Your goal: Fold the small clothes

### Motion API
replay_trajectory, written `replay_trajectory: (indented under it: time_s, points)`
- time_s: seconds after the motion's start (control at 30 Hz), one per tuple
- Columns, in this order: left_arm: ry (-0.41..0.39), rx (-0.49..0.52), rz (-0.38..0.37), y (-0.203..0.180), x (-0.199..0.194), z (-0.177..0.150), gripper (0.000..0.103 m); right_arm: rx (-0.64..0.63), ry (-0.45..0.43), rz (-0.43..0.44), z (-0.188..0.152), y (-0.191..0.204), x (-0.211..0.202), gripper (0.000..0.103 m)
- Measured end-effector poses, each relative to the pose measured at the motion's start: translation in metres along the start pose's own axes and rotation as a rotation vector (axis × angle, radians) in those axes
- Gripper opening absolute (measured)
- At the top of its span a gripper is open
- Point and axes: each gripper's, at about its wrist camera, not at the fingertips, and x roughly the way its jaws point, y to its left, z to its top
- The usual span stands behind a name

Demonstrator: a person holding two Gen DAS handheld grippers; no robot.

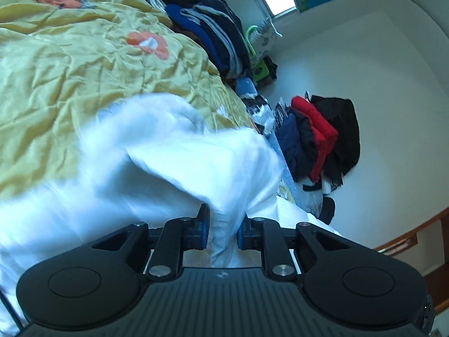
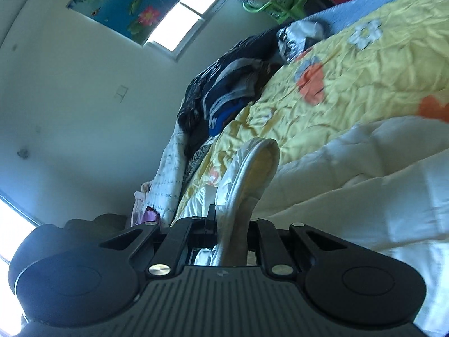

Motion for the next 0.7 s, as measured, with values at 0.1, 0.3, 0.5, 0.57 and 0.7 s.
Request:
replay_trajectory:
  time_s: [0.1,0.3,0.5,0.57,0.7]
  points:
    - [-0.006,0.021,0.005,-0.003,-0.001,-0.006,0.018,0.008,-0.014,-0.015,-0.003,-0.011,-0.017,0.014]
    - [0.025,0.02,-0.006,-0.007,-0.002,-0.013,0.018,0.075,-0.046,-0.026,-0.011,-0.042,-0.039,0.014]
    - [0.078,0.037,-0.011,-0.021,0.013,-0.036,0.018,0.113,-0.084,-0.036,-0.017,-0.064,-0.063,0.014]
    - [0.103,0.043,-0.01,-0.027,0.021,-0.046,0.018,0.118,-0.089,-0.051,-0.019,-0.071,-0.072,0.014]
    - [0.138,0.1,0.006,-0.036,0.033,-0.067,0.018,0.131,-0.094,-0.096,-0.021,-0.087,-0.085,0.014]
